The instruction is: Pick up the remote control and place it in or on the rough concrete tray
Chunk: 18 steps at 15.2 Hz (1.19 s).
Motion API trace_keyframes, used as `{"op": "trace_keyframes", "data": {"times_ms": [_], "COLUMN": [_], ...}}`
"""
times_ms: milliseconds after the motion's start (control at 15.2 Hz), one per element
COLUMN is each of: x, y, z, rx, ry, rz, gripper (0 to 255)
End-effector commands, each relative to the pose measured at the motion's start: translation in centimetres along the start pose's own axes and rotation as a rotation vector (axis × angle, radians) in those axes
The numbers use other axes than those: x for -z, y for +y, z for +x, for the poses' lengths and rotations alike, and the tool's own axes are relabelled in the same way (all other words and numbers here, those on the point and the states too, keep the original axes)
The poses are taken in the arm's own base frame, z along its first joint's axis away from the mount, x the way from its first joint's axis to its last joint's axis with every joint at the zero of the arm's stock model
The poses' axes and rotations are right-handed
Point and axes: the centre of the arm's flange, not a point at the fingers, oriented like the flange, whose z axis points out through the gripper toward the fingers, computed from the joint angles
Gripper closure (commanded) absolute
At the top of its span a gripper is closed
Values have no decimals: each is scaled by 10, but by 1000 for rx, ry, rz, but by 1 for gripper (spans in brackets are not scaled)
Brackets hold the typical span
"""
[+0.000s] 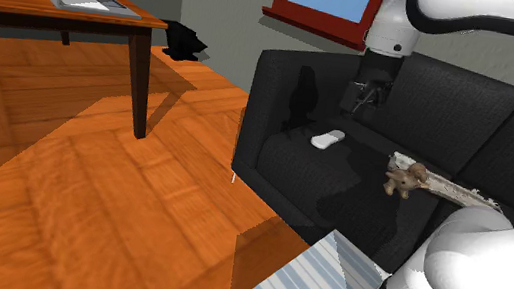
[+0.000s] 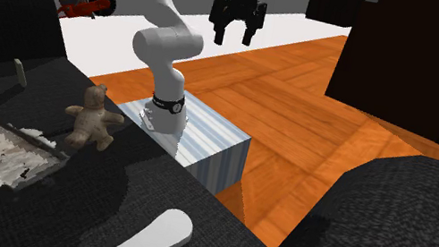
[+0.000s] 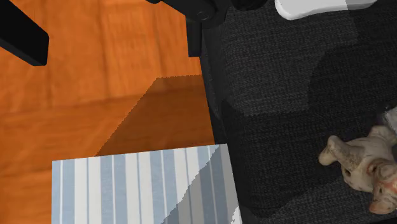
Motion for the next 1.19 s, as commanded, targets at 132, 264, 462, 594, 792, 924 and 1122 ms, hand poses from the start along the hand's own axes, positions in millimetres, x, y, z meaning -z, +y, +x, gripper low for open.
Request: {"op": "trace_keyframes", "data": {"times_ms": [132, 264, 462, 594, 792, 924, 1122], "x": [-11, -22, -39, -50, -67, -79, -96], "y": [9, 19, 37, 51, 74, 91, 119], "z": [23, 45, 76, 96, 124, 141, 164], "rx": [-73, -146, -256, -329, -439, -512, -622], "ry": [0, -1, -1, -1, -2, -2, -3], "rz": [6, 11, 19, 25, 33, 39, 47], "gripper": [0, 0, 0, 0, 0, 0, 0]}}
